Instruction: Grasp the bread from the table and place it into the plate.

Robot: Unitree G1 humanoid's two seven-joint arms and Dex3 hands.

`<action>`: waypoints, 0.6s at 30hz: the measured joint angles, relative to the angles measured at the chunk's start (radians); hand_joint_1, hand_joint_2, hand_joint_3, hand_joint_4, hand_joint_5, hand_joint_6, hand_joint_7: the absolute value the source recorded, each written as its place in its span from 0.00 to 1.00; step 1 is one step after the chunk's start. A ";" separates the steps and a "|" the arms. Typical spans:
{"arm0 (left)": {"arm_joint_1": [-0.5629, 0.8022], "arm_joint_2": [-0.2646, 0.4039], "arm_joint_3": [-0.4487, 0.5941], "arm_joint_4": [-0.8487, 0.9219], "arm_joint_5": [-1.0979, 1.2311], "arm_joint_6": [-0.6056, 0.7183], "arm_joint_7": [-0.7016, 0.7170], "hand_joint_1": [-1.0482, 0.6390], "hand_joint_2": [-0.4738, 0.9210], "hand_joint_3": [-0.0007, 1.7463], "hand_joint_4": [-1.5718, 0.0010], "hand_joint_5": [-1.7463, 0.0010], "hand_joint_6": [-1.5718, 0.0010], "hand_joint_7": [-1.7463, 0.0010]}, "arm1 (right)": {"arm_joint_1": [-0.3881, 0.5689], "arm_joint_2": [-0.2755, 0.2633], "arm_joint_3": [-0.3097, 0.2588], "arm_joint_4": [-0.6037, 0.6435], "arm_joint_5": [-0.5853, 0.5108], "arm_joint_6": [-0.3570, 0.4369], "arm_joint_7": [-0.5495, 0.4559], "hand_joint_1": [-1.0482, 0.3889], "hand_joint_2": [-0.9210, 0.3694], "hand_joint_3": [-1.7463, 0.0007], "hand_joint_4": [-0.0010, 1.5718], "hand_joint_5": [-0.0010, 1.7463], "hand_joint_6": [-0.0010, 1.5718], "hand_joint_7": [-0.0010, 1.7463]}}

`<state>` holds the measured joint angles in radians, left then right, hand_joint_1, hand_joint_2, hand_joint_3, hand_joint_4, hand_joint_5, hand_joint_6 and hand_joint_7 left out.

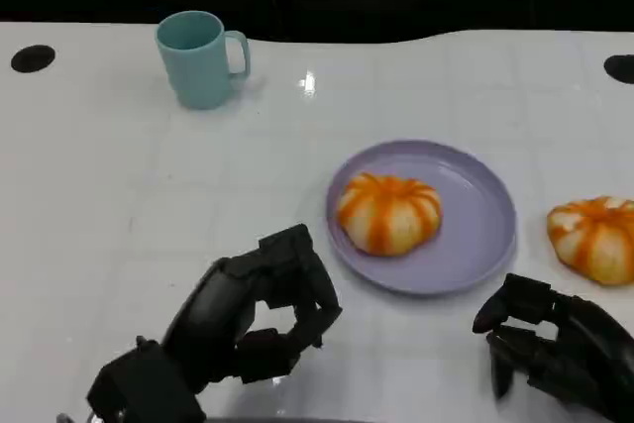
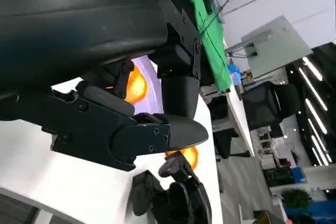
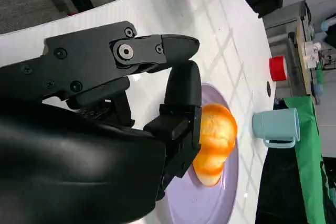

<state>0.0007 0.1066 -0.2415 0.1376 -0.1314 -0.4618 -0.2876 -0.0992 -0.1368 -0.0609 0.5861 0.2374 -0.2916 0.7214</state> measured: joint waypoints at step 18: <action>0.101 -0.074 0.166 -0.029 -0.402 0.261 -0.301 0.19 1.00 0.16 0.45 0.00 0.57 0.00 | 0.014 0.000 0.000 -0.021 -0.002 0.006 -0.003 0.39 0.00 0.85 0.42 1.00 0.44 0.77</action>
<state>0.1013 0.0325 -0.0752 0.1083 -0.5339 -0.2008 -0.5885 -0.0855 -0.1366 -0.0610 0.5654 0.2354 -0.2854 0.7181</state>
